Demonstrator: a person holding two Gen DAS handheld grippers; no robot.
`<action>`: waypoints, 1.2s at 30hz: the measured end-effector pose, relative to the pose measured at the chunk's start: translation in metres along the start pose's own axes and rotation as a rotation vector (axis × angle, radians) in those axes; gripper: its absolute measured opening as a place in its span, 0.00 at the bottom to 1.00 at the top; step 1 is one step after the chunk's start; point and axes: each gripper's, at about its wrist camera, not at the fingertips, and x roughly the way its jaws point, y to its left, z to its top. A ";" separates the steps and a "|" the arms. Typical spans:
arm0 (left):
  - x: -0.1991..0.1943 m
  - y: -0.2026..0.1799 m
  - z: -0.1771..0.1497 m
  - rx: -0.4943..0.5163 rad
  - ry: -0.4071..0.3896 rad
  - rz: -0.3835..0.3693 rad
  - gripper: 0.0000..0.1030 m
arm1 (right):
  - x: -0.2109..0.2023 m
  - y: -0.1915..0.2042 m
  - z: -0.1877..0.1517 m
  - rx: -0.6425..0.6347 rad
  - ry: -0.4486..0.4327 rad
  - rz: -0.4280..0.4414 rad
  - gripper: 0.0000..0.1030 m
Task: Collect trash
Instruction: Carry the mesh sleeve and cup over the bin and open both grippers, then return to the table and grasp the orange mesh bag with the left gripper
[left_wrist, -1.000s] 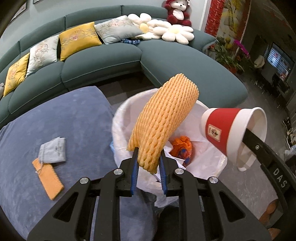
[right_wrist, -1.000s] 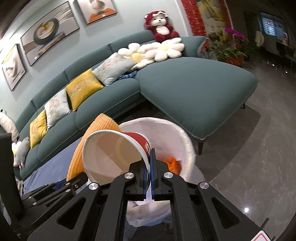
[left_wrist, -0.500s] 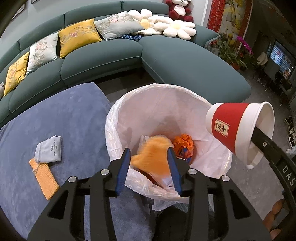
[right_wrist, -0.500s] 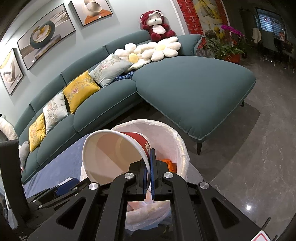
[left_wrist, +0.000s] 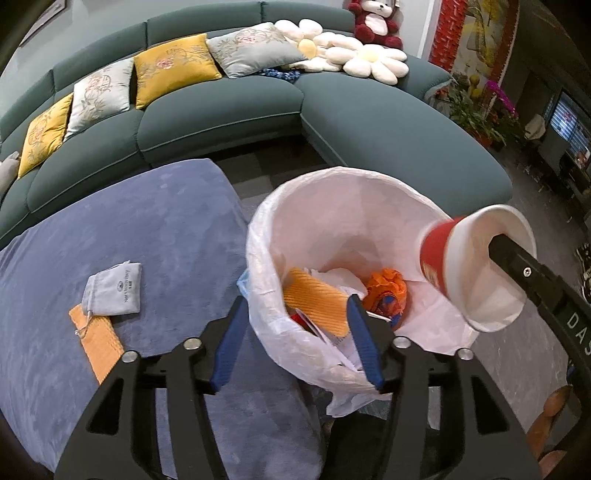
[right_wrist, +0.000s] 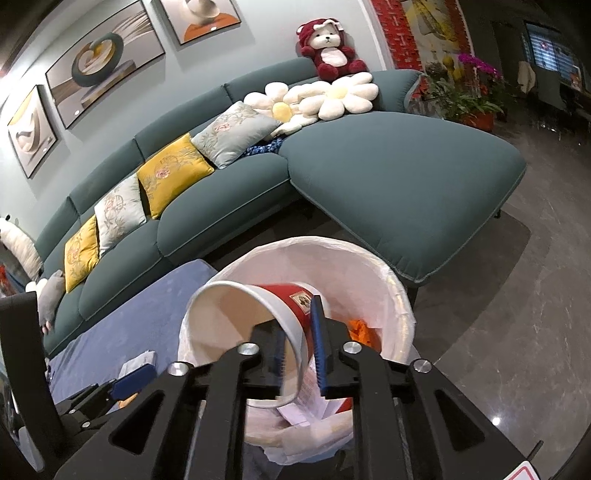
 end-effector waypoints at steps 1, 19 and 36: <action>-0.001 0.003 0.000 -0.007 -0.001 0.003 0.55 | 0.000 0.002 0.000 -0.003 0.000 0.001 0.18; -0.008 0.059 -0.016 -0.130 -0.005 0.066 0.69 | 0.000 0.037 -0.009 -0.061 0.013 0.022 0.29; -0.002 0.142 -0.042 -0.288 0.025 0.173 0.82 | 0.016 0.114 -0.034 -0.188 0.077 0.099 0.37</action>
